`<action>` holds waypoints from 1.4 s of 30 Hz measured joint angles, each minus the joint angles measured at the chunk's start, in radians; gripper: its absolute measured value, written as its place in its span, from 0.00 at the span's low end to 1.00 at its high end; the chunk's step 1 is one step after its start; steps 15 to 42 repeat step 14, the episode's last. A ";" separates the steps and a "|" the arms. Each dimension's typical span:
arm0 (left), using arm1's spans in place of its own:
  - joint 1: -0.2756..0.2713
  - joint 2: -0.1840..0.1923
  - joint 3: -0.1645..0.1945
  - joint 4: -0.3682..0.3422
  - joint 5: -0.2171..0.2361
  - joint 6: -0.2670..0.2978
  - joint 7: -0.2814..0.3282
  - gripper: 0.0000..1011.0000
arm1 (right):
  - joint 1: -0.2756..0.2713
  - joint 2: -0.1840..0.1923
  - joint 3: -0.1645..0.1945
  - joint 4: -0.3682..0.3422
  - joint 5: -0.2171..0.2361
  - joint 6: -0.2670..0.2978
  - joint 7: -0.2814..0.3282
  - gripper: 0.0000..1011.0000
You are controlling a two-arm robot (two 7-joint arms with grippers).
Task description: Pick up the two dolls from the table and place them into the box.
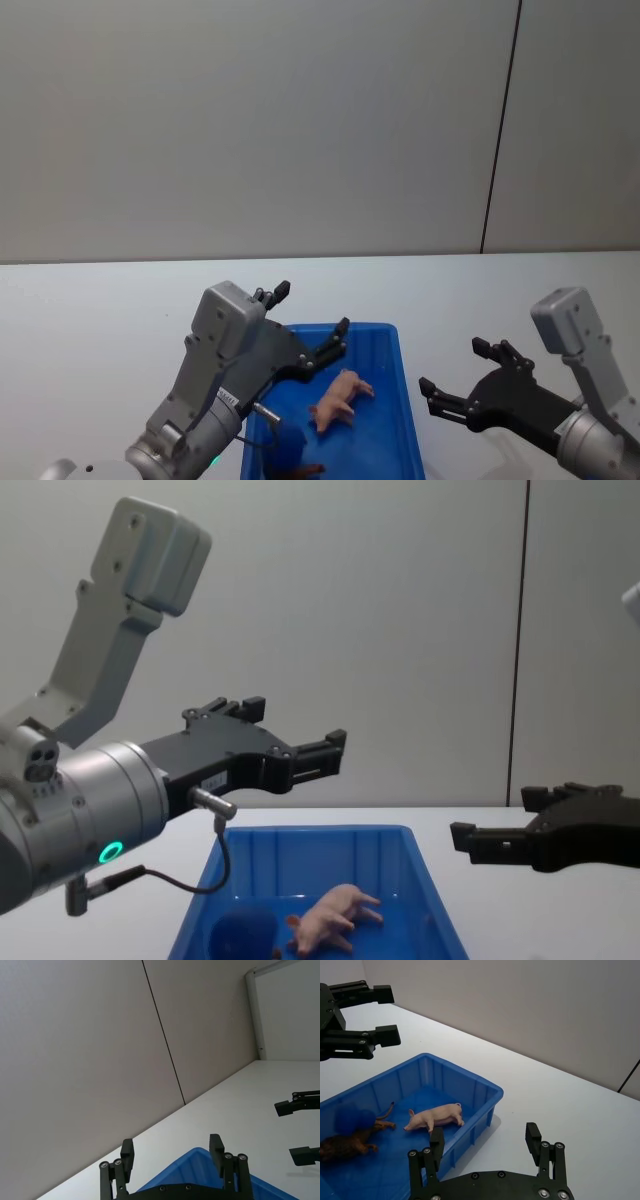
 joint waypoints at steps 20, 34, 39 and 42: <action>-0.007 -0.002 -0.005 0.006 -0.008 -0.019 -0.031 0.99 | 0.000 0.000 0.000 0.000 0.000 0.000 0.000 0.99; -0.007 -0.002 -0.005 0.006 -0.008 -0.019 -0.031 0.99 | 0.000 0.000 0.000 0.000 0.000 0.000 0.000 0.99; -0.007 -0.002 -0.005 0.006 -0.008 -0.019 -0.031 0.99 | 0.000 0.000 0.000 0.000 0.000 0.000 0.000 0.99; -0.007 -0.002 -0.005 0.006 -0.008 -0.019 -0.031 0.99 | 0.000 0.000 0.000 0.000 0.000 0.000 0.000 0.99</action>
